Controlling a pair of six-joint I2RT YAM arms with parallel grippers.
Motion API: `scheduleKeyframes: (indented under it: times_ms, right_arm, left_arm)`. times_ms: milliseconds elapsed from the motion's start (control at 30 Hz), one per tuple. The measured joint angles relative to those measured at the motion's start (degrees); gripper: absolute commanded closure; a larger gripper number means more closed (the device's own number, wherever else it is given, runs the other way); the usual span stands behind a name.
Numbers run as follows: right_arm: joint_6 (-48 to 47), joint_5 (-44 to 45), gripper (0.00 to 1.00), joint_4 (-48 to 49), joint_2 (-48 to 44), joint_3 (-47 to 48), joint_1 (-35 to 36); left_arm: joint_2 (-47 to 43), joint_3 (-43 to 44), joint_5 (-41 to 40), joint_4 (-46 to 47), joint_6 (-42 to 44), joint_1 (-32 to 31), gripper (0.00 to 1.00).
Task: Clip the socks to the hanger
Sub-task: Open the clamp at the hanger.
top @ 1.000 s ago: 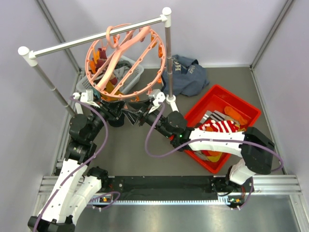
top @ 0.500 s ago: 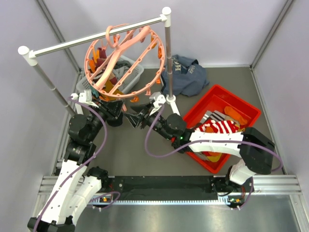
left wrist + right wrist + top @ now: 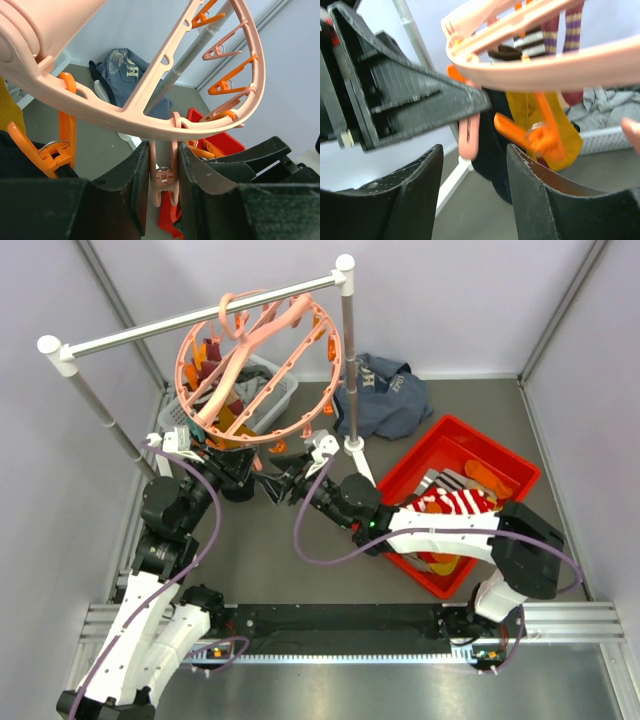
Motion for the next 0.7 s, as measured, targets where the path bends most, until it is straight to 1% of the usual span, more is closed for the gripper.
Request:
scheduleKeyframes:
  times_ms: [200,267,367,467,500,567,600,667,700]
  right_arm:
    - [-0.72,-0.2,0.46,0.13,2.19,3.48,0.0]
    - [-0.98,-0.28,0.47,0.09,2.69,4.2,0.0]
    - [-1.01,-0.42,0.52,-0.09,3.58,4.98,0.0]
    - [-1.01,-0.63,0.61,-0.2,3.96,5.03,0.0]
    - [-0.98,-0.68,0.68,-0.22,4.02,5.03,0.0]
    - [-1.11,-0.7,0.76,-0.22,4.09,5.03,0.0]
    - [-0.92,-1.07,0.84,-0.17,4.13,5.03,0.02]
    - [-0.96,-1.44,0.91,-0.2,4.13,5.07,0.28]
    - [-1.01,-1.2,0.97,-0.24,4.13,5.09,0.33]
  left_arm:
    - [0.0,0.02,0.07,-0.09,-0.09,-0.04,0.96]
    - [-0.02,0.02,0.15,-0.04,-0.28,-0.04,0.95]
    - [-0.2,0.02,0.26,-0.09,-0.66,-0.04,0.94]
    - [-0.7,0.02,0.66,-0.2,-0.92,-0.04,0.94]
    - [-0.79,0.02,0.76,-0.2,-1.01,-0.04,0.94]
    - [-1.03,0.04,1.27,-0.22,-1.14,-0.04,0.92]
    - [-1.05,0.02,1.36,-0.2,-1.11,-0.04,0.9]
    - [-1.03,0.04,1.6,-0.22,-1.14,-0.04,0.83]
    - [-1.05,0.04,1.6,-0.31,-1.09,-0.04,0.8]
